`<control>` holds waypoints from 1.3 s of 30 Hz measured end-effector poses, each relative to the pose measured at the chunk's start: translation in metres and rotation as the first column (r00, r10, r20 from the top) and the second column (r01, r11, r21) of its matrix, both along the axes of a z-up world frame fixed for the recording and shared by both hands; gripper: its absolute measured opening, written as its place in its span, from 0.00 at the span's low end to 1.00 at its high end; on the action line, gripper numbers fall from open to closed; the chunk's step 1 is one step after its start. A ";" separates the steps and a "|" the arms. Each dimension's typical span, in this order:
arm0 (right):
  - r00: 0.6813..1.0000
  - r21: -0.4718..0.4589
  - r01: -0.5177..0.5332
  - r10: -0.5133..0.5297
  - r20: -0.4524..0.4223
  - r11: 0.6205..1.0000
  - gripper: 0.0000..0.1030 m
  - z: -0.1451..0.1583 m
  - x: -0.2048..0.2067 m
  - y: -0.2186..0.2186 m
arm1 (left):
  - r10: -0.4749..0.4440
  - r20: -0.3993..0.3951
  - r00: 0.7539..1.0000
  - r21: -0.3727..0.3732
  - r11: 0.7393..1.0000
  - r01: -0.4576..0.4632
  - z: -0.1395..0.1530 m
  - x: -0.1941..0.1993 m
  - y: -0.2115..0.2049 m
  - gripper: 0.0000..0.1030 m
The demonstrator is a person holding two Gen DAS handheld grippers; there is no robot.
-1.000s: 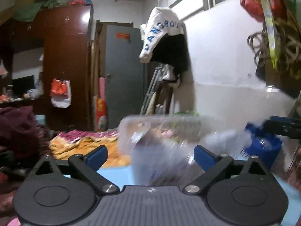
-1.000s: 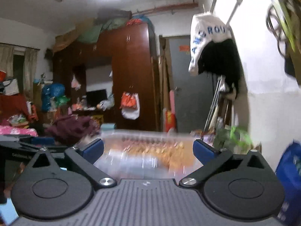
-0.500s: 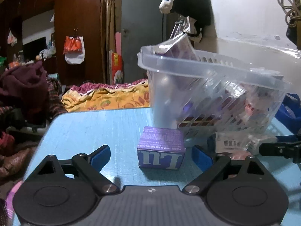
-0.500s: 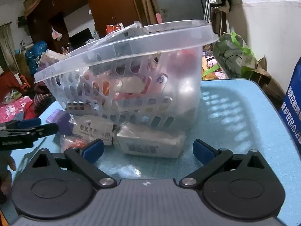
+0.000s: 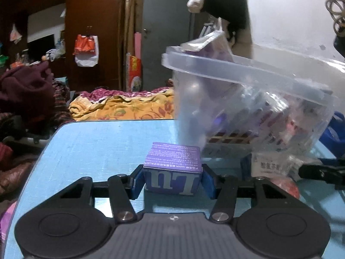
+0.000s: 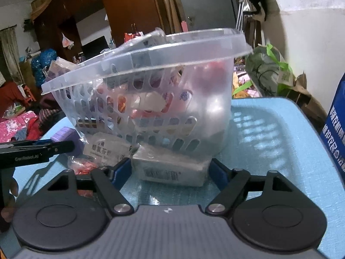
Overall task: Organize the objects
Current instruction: 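Grasp the purple LU box with the left gripper while the right grasps the bagged white box, then lift both items over the basket and open both grippers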
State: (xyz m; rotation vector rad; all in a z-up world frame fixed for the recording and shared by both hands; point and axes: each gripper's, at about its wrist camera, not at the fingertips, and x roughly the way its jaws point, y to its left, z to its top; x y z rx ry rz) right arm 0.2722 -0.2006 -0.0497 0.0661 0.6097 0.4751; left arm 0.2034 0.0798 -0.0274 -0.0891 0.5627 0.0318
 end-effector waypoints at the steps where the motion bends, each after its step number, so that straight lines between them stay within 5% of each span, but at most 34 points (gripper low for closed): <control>1: 1.000 0.004 -0.002 0.002 0.005 1.000 0.78 0.000 -0.001 -0.001 | 0.006 0.007 1.000 -0.013 1.000 -0.006 0.000 0.000 0.003 0.56; 12: 0.999 0.006 -0.002 0.002 0.039 1.000 0.77 0.003 -0.005 0.001 | 0.074 0.117 0.990 -0.012 0.997 -0.073 0.004 -0.015 0.010 0.56; 35: 0.995 0.019 -0.023 0.021 0.094 1.000 0.76 0.007 -0.017 -0.002 | 0.091 0.125 0.988 -0.042 0.995 -0.087 0.003 -0.019 0.019 0.56; 39: 0.988 0.017 -0.061 0.058 0.143 0.998 0.76 0.021 -0.041 -0.012 | 0.080 0.187 0.979 -0.082 0.994 -0.066 0.010 -0.040 0.025 0.56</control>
